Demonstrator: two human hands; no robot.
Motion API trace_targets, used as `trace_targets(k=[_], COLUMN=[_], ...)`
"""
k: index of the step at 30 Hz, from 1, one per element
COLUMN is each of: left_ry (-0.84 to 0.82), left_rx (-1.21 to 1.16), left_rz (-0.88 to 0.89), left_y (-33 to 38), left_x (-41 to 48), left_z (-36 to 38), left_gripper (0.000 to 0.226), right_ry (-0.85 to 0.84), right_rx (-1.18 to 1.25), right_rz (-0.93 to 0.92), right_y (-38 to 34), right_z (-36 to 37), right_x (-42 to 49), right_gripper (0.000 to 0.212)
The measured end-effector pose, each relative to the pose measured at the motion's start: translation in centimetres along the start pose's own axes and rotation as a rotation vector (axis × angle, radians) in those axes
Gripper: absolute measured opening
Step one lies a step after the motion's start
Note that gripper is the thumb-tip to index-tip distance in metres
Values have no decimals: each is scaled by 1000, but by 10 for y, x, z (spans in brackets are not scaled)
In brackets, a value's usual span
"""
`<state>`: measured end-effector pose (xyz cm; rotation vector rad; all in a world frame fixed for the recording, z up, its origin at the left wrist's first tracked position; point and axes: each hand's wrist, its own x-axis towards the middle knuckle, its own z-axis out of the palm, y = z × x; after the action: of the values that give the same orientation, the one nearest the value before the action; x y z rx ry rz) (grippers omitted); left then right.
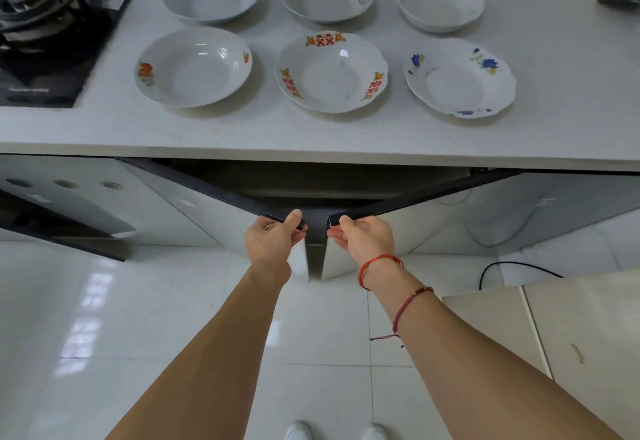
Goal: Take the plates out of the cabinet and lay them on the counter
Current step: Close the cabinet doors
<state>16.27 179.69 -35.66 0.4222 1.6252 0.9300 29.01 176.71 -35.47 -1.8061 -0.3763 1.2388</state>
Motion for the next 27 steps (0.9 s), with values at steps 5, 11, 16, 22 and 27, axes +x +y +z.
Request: trace_targets(k=[5,11,16,22,27], left_ry=[-36,-119,-167,-191,-216], left_rx=[-50,-124,-167,-168,-178], left_rz=[5,5,37,76,78], left_y=[9,20,30,33,38], left_x=[16,35,46,59,64], left_z=[22,36,48,58,67], left_gripper=[32,33,20,21,37], right_ry=[-37,-87,-78,-90,-96], right_rx=[21,41,86,169,224], right_rz=[-33,-57,-84,-91,-83], right_y=[-9,-17,-25,-36,-46], right_z=[10,24,34,42,44], right_x=[17,51,73,86,92], right_gripper=[12,26,26,7,17])
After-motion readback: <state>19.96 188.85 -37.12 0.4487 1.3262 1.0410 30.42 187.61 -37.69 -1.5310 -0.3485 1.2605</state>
